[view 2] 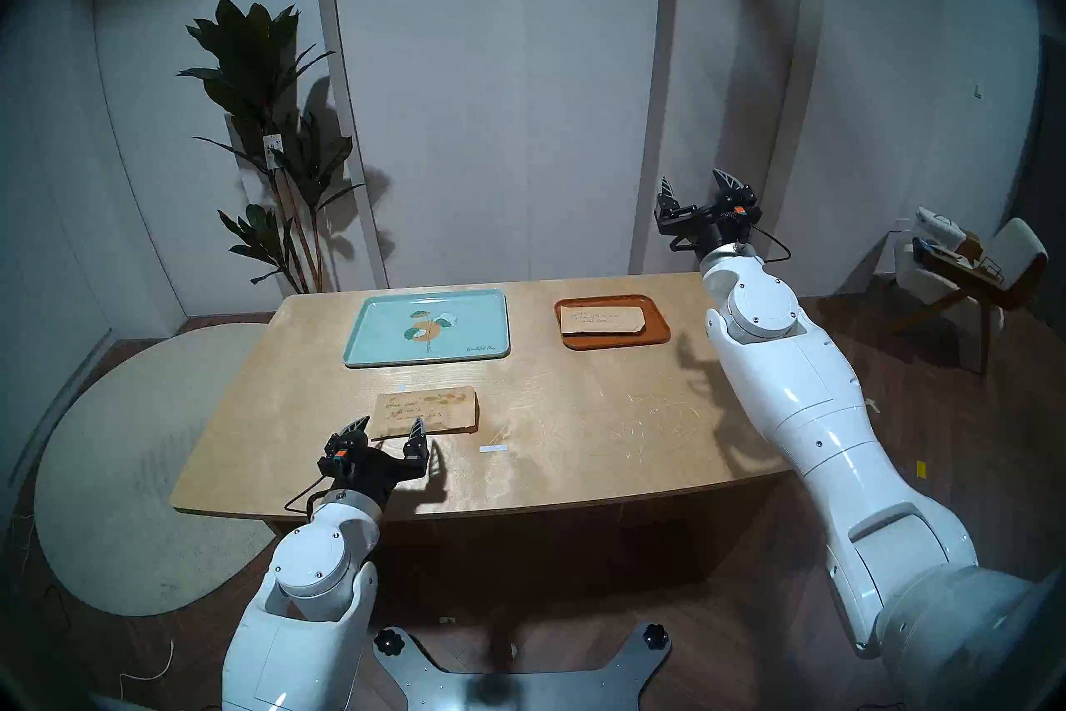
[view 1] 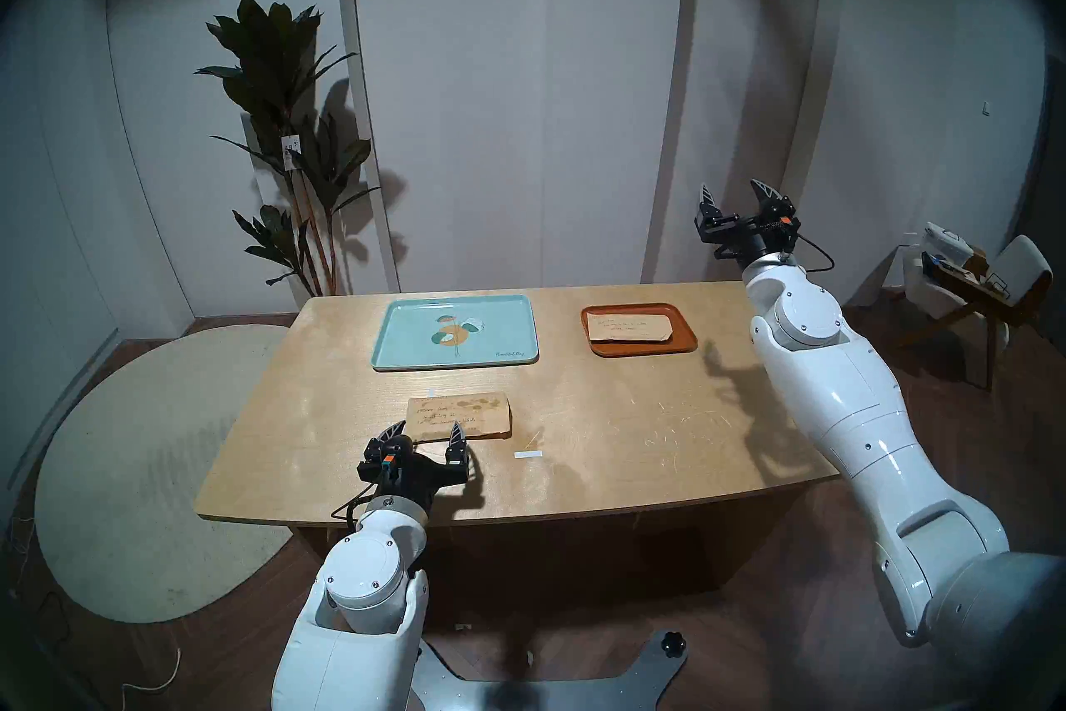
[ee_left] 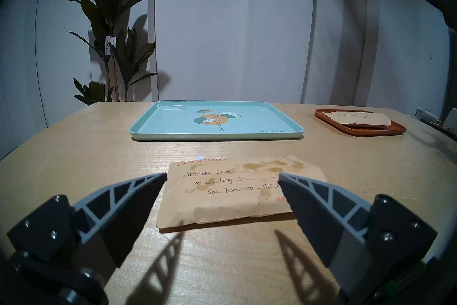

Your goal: Sort the mail into the trays, one tray per recipient

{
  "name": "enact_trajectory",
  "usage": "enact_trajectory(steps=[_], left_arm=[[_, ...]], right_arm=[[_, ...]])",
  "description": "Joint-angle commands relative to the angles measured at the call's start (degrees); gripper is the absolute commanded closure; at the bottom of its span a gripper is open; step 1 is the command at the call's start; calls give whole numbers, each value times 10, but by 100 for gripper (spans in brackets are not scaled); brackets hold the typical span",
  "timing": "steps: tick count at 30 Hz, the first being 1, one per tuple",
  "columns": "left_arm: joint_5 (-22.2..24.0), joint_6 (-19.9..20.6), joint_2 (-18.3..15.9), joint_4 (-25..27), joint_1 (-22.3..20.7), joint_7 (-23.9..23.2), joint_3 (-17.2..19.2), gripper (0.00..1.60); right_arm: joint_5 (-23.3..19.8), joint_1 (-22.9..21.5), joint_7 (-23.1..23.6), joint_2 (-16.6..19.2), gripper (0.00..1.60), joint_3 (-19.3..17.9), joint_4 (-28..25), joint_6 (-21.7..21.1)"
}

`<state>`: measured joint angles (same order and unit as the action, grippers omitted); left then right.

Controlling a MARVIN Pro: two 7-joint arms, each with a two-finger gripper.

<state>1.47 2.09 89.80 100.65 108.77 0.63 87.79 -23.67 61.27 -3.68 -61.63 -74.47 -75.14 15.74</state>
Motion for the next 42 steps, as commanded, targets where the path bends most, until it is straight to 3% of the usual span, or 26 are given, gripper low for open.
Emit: enact_trajectory(steps=[1,11,27,37,42], left_arm=[[-1,-4,0,14,-6,0,0,0],[-1,-5,0,16,-6,0,0,0],[-1,-5,0,21,-3,0,0,0],[-1,-5,0,25,-1,1,-1,0],[-17,-8,-18,43,-7,-6,-3,0]], right_arm=[[-4,61,-11,20,0,-4,-61,-6],[-12,134,-41,46,0,-9,-128,-27],[-29,249,-114,69,0,-54,-246,-69],[-36,305,-168,79,0,-77,-324,-116],[-41,327,-192,83,0,-86,-360,-145]])
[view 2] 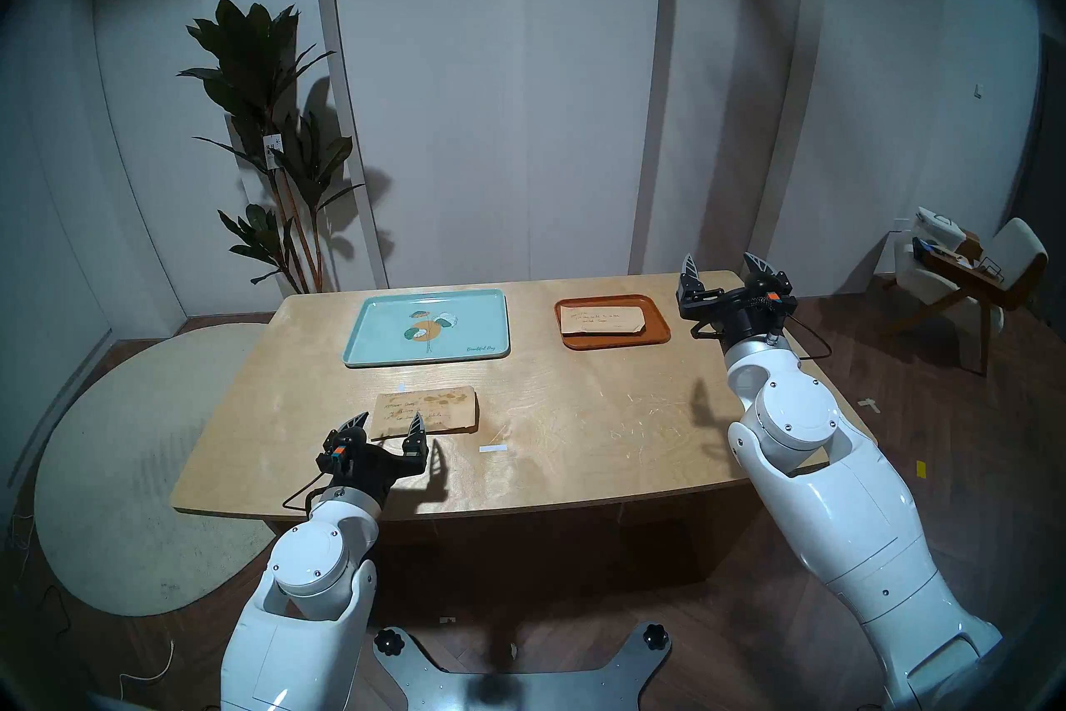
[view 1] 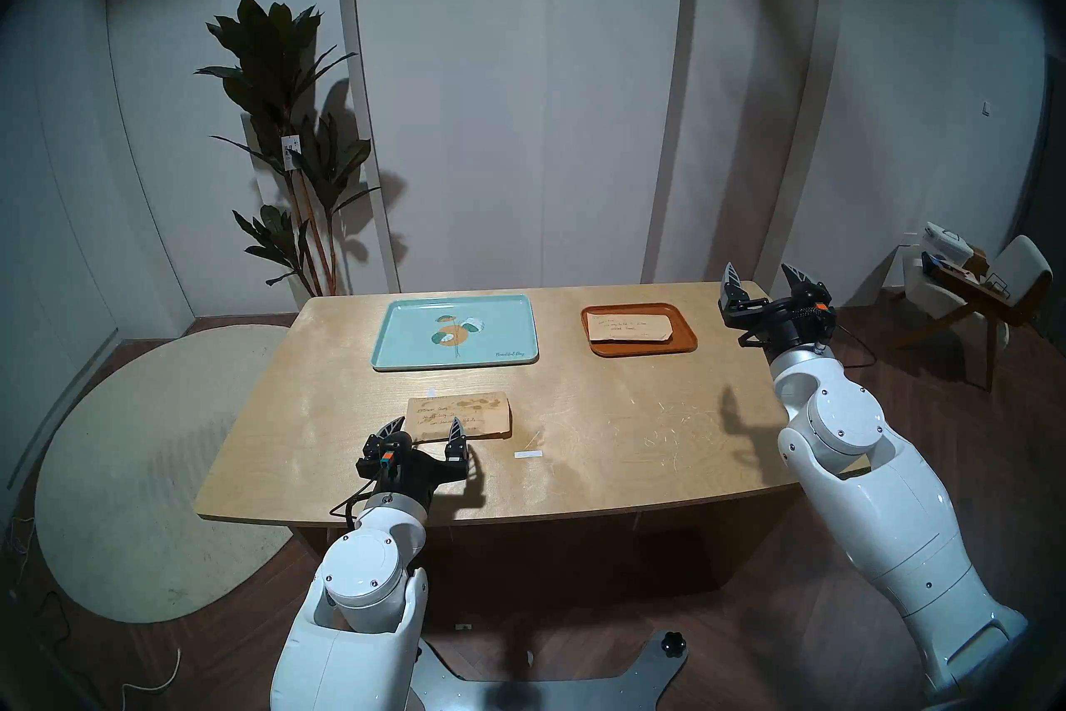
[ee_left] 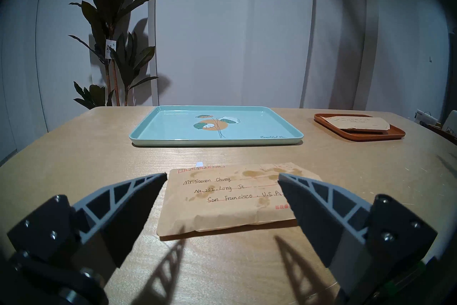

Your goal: Sort the mail into the trays, one tray per recipient

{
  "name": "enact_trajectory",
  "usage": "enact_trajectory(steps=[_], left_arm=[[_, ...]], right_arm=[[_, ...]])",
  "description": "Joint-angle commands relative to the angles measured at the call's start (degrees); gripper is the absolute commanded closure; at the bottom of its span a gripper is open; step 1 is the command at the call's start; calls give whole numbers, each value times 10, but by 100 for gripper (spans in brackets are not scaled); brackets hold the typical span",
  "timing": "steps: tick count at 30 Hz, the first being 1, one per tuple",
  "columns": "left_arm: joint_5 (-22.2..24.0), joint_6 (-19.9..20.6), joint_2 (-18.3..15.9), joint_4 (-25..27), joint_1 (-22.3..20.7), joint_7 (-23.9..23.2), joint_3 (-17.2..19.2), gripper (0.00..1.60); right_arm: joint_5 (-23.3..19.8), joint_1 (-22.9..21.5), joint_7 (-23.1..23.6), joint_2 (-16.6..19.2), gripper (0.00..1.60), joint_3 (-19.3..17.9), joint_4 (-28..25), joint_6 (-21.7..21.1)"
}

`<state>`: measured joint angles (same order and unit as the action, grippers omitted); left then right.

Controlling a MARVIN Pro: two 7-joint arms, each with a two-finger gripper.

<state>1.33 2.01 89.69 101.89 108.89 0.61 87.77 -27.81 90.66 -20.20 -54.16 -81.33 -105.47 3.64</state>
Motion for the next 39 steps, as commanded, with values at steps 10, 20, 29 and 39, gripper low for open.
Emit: enact_trajectory(steps=[10,20,29,39], left_arm=[[-122,-12,-99,70,-14,-32,-20,0],[-215,-22,-152,93,-1,-49,-17,0],[-231,-29,-150,102,4,-45,-10,0],[-280,-29,-164,112,10,-25,-14,0]], right_arm=[[-16,78,-73,18,0,-39,-134,-96],[-43,107,-114,22,0,-61,-194,-181],[-58,108,-128,21,0,-67,-207,-214],[-64,107,-133,24,0,-66,-209,-219]])
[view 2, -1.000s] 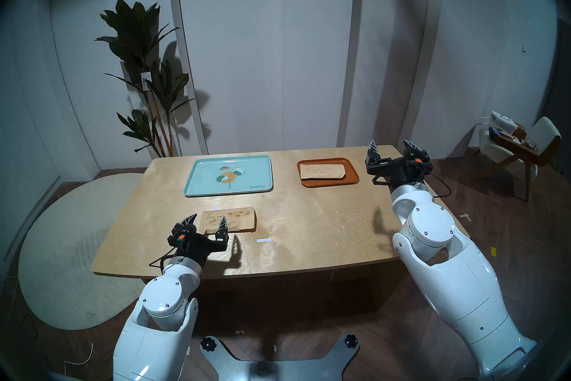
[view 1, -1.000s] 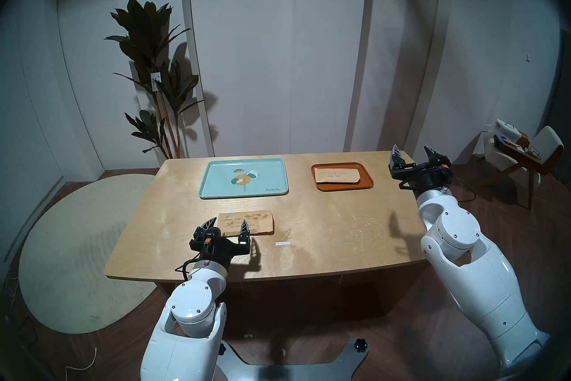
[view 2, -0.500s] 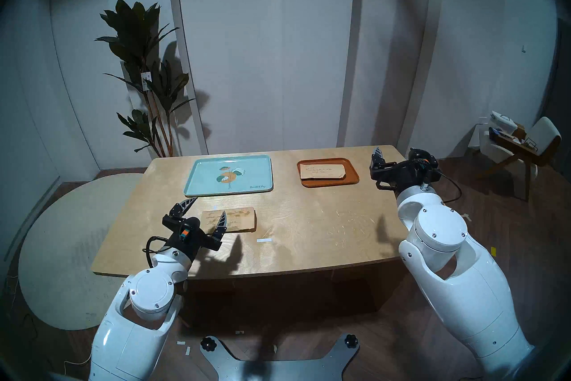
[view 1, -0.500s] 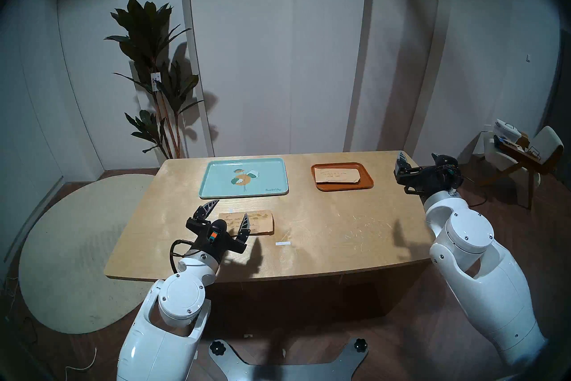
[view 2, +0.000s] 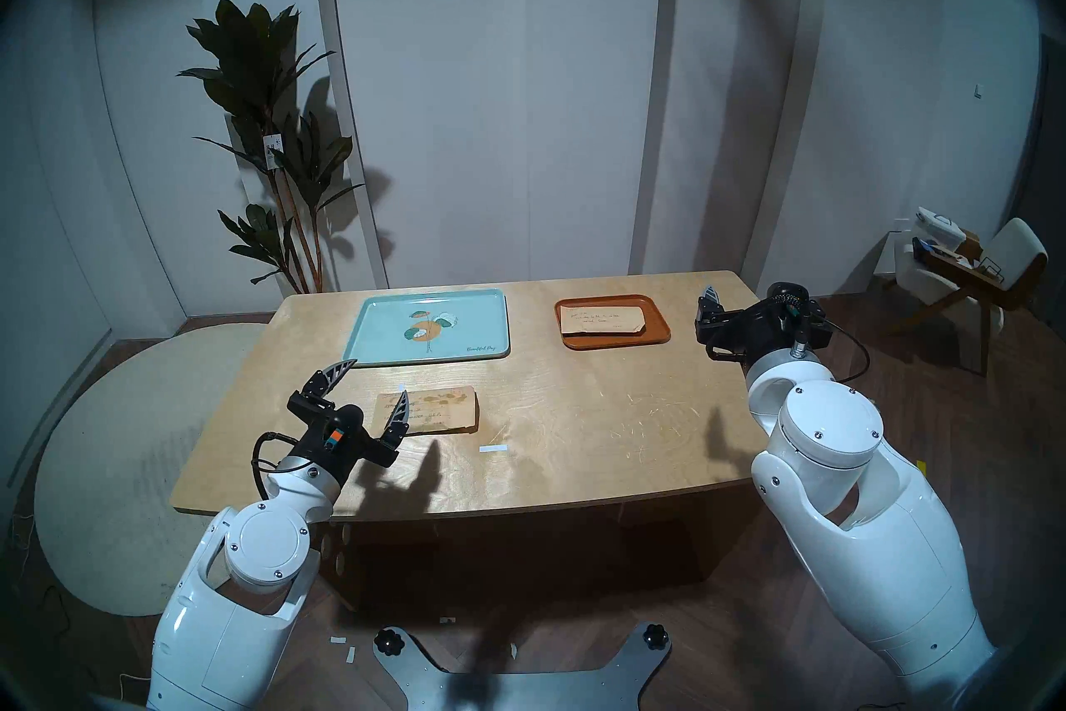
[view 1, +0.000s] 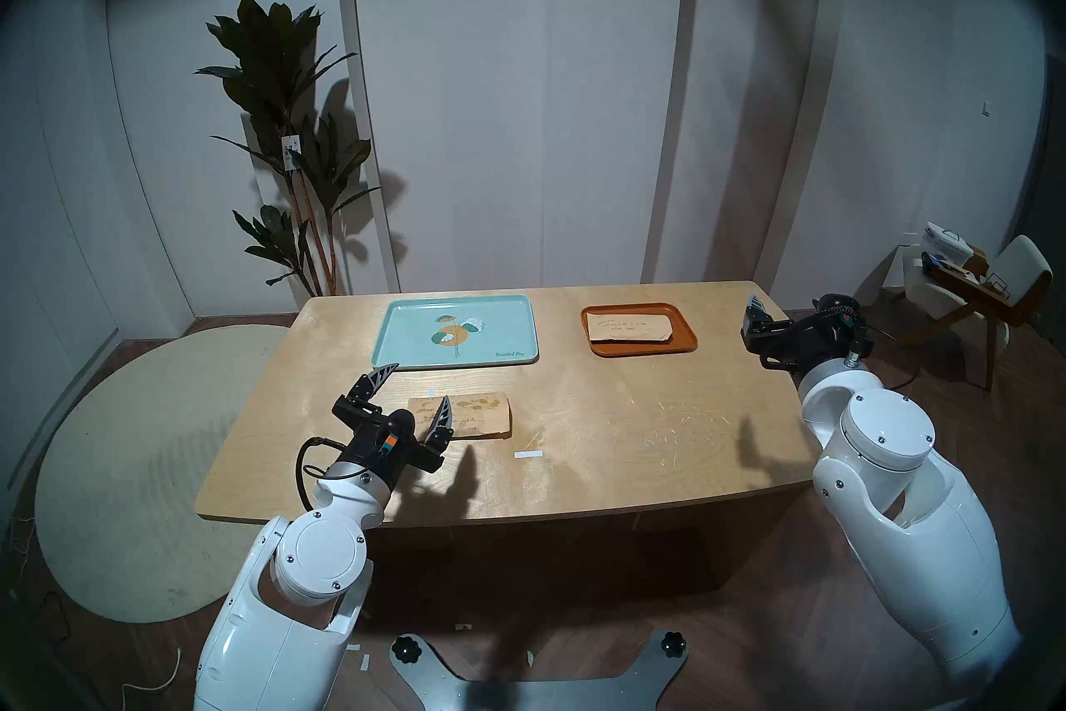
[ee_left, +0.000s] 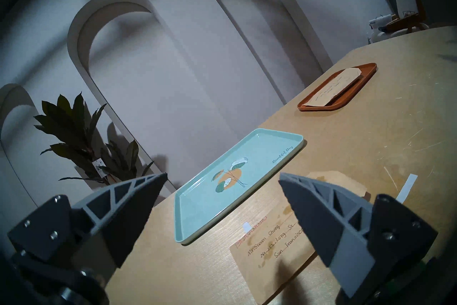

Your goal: Sort the mail into the trays, one tray per recipient

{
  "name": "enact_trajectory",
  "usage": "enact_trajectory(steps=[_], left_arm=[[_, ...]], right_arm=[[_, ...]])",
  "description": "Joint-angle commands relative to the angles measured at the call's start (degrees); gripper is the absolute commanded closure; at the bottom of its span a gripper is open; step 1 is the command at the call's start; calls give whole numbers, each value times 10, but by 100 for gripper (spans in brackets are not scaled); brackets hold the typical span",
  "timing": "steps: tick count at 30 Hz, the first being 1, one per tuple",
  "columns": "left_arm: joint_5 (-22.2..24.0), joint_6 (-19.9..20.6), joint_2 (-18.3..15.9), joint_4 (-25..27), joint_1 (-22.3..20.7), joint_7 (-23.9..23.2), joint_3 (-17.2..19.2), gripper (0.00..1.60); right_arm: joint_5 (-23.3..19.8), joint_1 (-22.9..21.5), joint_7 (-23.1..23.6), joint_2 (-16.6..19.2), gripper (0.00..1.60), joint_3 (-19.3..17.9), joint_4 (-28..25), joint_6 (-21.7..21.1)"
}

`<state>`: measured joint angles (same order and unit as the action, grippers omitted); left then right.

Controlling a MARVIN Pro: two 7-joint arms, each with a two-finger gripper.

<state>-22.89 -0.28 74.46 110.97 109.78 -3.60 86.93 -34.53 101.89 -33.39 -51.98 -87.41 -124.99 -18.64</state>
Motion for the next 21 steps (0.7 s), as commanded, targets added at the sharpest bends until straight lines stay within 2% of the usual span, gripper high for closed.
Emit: enact_trajectory(steps=[1,5,10,17,18,21], left_arm=[[-44,-6,-12,23,2,20,-6,0],[-70,-6,-13,31,11,36,-9,0],[-95,-18,-26,46,44,57,-2,0],[-110,-54,-97,89,117,35,58,0],[-112,-61,-109,94,131,29,80,0],[-115,-76,-134,108,161,15,114,0]], right_arm=[[3,-5,-1,2,0,-5,-14,4],[2,-6,-3,3,0,-4,-14,4],[2,-6,-4,4,0,-4,-14,4],[1,-7,-6,5,0,-2,-14,4],[1,-7,-6,5,0,-2,-13,4],[1,-7,-7,5,0,-2,-13,4]])
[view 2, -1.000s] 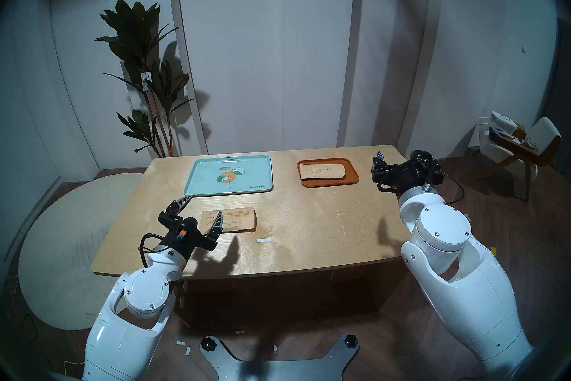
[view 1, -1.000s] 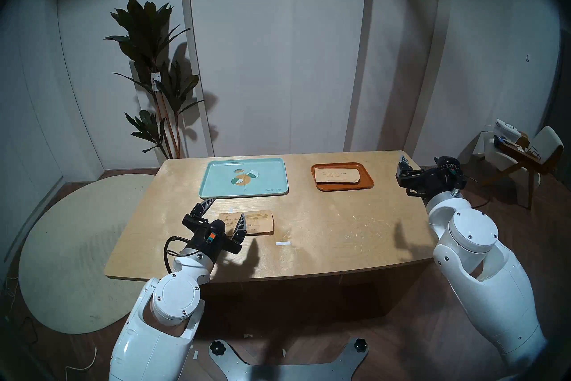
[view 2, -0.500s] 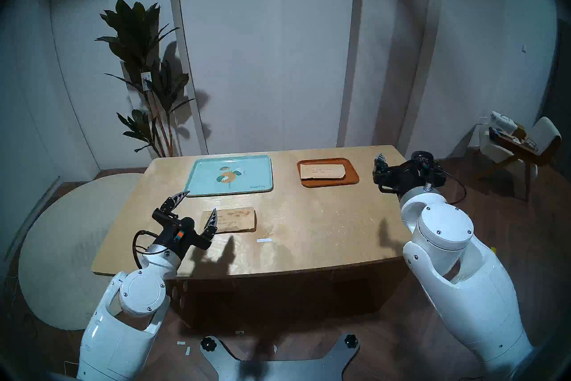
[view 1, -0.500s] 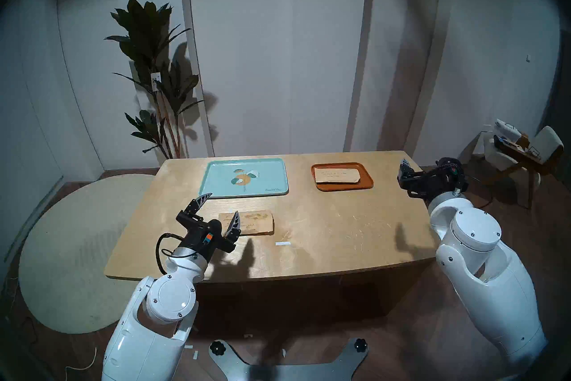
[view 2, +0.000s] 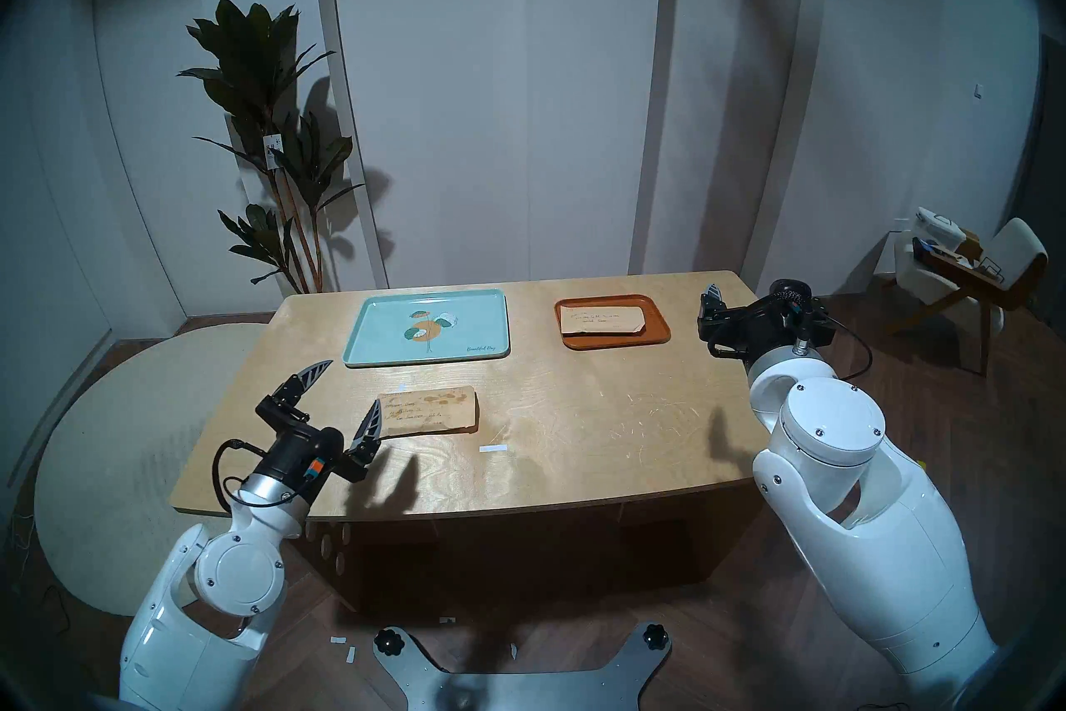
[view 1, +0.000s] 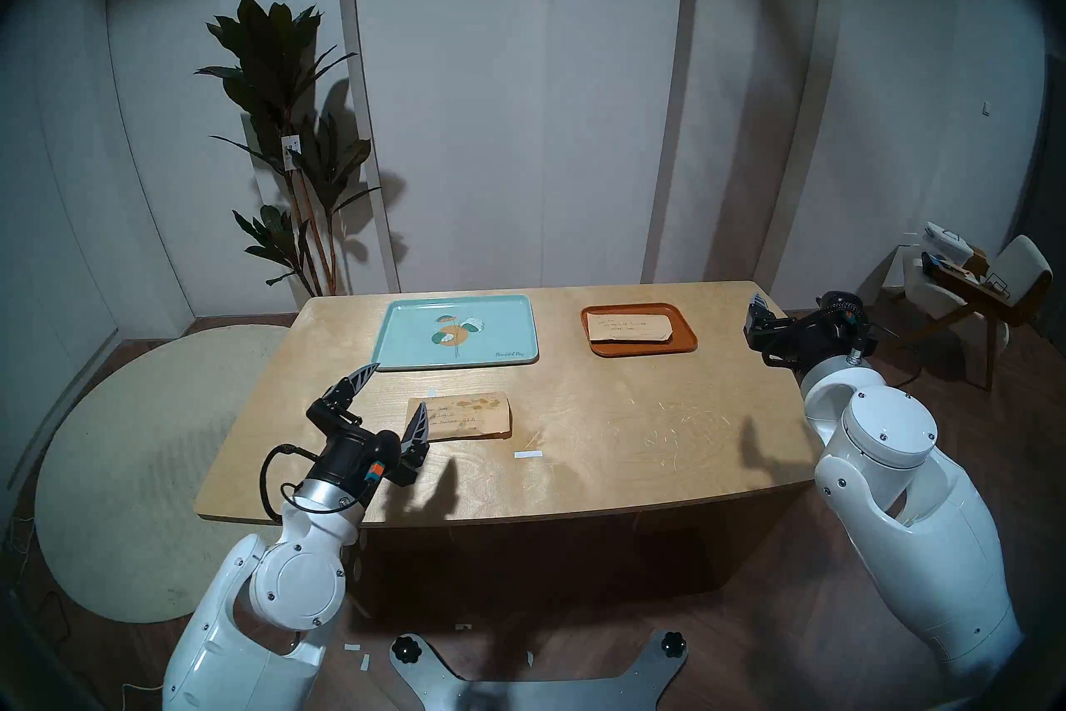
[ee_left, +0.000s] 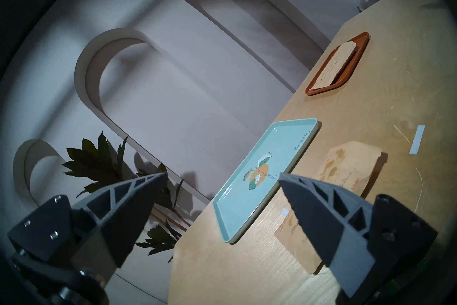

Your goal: Sort the mail into the trays, one tray per recipient

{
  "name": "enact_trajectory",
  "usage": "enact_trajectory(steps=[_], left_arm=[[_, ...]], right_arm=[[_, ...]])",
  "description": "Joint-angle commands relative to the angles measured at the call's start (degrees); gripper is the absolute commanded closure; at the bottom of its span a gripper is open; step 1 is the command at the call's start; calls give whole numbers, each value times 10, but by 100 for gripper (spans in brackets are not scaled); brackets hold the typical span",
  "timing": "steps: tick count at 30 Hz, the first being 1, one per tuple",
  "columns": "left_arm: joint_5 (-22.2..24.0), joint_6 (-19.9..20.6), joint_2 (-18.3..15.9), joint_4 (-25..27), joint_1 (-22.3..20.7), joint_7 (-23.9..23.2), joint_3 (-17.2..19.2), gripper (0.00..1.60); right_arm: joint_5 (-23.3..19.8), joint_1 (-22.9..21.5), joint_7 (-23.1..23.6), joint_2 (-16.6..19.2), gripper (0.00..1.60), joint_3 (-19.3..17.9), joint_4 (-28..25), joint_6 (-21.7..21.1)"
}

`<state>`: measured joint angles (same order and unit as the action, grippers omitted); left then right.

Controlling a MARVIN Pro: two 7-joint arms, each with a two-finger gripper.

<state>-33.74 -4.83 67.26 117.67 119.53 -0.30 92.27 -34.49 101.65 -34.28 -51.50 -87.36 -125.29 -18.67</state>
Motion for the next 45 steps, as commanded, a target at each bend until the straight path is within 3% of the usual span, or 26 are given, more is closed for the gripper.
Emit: enact_trajectory(steps=[1,2,8,11,12,13,15,17,22,30,37,45], left_arm=[[-13,-35,-54,34,55,-27,69,0],[-10,-41,-73,43,75,-32,81,0],[-17,-78,-107,62,112,-83,147,0],[-15,-93,-135,65,122,-116,171,0],[-29,-95,-118,63,111,-124,167,0],[-14,-101,-144,68,124,-141,183,0],[-23,-100,-150,72,120,-166,189,0],[-42,-82,-154,74,109,-182,183,0],[-75,-22,-115,78,52,-175,119,0],[-106,52,-85,80,2,-167,38,0],[-133,110,-58,78,-20,-156,0,0],[-151,152,-40,76,-14,-143,-20,0]], right_arm=[[0,-5,2,1,0,-2,-10,4],[0,-5,2,1,0,-2,-10,4],[0,-5,2,1,0,-2,-10,4],[0,-5,2,1,0,-2,-11,4],[0,-5,2,1,0,-2,-11,4],[0,-4,2,2,0,-2,-11,5],[0,-4,2,2,0,-2,-11,5],[0,-4,3,2,0,-2,-11,5],[0,-4,3,2,0,-2,-11,5],[0,-4,3,2,0,-2,-11,5],[0,-4,3,2,0,-3,-11,6],[0,-3,3,2,0,-3,-11,6]])
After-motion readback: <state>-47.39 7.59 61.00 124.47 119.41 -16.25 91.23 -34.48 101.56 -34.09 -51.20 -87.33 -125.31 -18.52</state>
